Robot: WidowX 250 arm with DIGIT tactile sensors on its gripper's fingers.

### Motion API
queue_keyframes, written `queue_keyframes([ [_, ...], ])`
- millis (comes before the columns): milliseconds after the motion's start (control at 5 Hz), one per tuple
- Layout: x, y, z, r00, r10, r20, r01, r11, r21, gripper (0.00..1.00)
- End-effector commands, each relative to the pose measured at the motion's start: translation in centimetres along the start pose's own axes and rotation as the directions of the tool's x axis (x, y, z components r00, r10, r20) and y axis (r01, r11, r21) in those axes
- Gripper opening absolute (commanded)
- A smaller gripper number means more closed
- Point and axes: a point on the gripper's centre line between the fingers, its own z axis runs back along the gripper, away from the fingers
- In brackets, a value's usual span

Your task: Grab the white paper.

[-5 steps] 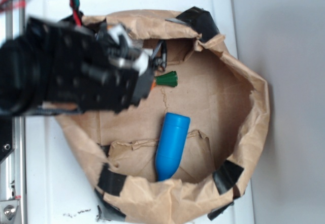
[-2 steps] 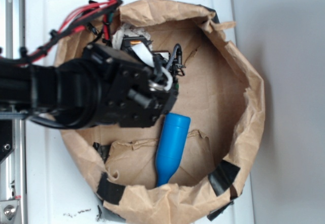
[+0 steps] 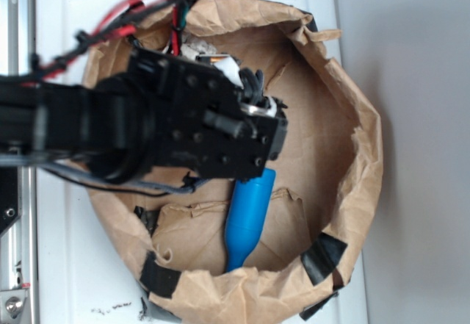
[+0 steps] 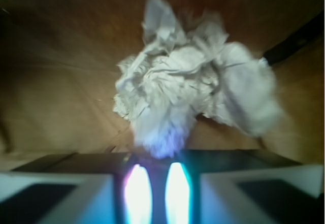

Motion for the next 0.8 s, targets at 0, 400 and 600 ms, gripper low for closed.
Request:
queue_keyframes([
  [0,2.5,0.3,4.3,0.998,-0.007,-0.060,0.000,0.993,-0.120,0.00],
  [400,2.9,-0.3,2.5,0.996,0.068,-0.057,-0.070,0.997,-0.026,1.00],
  [600,2.4,0.1,1.1,0.998,0.066,-0.012,-0.066,0.997,-0.034,1.00],
])
